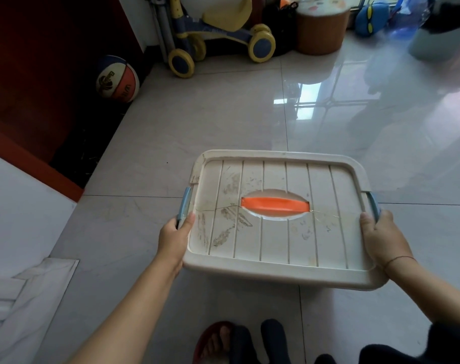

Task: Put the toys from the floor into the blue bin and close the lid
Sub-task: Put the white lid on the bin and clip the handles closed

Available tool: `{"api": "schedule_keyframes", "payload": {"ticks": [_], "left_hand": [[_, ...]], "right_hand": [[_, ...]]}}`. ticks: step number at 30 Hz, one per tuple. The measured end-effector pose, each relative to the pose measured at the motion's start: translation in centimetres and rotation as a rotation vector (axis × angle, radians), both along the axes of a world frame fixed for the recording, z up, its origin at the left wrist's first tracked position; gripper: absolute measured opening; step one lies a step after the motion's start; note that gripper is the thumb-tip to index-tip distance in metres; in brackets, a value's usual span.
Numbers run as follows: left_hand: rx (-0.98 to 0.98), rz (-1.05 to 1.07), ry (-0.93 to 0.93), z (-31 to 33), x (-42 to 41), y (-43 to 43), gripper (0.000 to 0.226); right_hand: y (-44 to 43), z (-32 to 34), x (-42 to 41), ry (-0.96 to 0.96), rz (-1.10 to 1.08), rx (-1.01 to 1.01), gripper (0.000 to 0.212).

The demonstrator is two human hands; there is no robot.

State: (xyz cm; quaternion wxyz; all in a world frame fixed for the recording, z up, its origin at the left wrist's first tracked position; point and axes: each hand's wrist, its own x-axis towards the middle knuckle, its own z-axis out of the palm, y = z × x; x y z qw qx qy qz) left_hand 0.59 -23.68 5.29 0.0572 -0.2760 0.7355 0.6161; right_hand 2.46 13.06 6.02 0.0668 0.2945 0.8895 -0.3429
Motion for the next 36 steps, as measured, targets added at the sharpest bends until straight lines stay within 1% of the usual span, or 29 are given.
{"api": "schedule_keyframes", "payload": {"ticks": [2, 5, 7, 9, 11, 13, 18, 22, 26, 30, 31, 33, 36], "left_hand": [[-0.033, -0.002, 0.012, 0.0, 0.0, -0.1, 0.024], [-0.168, -0.054, -0.012, -0.2, -0.4, -0.4, 0.038], [-0.282, -0.064, -0.084, -0.5, -0.4, -0.3, 0.053], [-0.423, -0.013, -0.186, -0.4, -0.2, 0.5, 0.068], [-0.558, 0.041, -0.198, -0.3, 0.1, 1.3, 0.068], [-0.617, 0.067, -0.153, -0.5, 0.3, 1.6, 0.064], [-0.569, 0.017, -0.091, -0.9, 0.6, 1.0, 0.058], [-0.533, -0.038, -0.058, -0.8, 0.9, 0.5, 0.053], [-0.616, -0.113, -0.068, -0.3, 1.6, 0.6, 0.049], [-0.772, -0.205, -0.151, 0.2, 2.5, 0.6, 0.054], [-0.765, -0.187, -0.180, 0.3, 2.5, 0.7, 0.057], [-0.667, -0.083, -0.207, 0.4, 2.5, 1.2, 0.058], [-0.504, 0.087, -0.134, 0.0, 2.5, 2.0, 0.053]], "right_hand": [[0.0, 0.0, -0.1, -0.013, 0.012, 0.009, 0.046], [0.3, -0.1, -0.1, -0.015, 0.020, 0.004, 0.045], [0.3, -0.2, 0.0, 0.001, 0.017, -0.004, 0.045], [0.2, -0.2, 0.1, 0.012, -0.009, 0.010, 0.049], [0.0, -0.2, 0.4, -0.010, -0.050, 0.044, 0.057], [0.0, -0.2, 0.5, -0.021, -0.059, 0.054, 0.060], [0.4, 0.0, 0.3, 0.022, -0.019, -0.044, 0.048], [0.7, 0.3, 0.4, 0.035, 0.019, -0.126, 0.041], [1.0, 0.4, 0.5, 0.038, 0.054, -0.152, 0.040], [0.9, 0.4, 0.5, 0.044, 0.078, -0.153, 0.043], [0.9, 0.3, 0.5, 0.043, 0.070, -0.134, 0.044], [0.8, 0.0, 0.6, 0.030, 0.008, -0.093, 0.052], [0.8, -0.5, 0.9, 0.017, -0.138, -0.099, 0.061]]}}
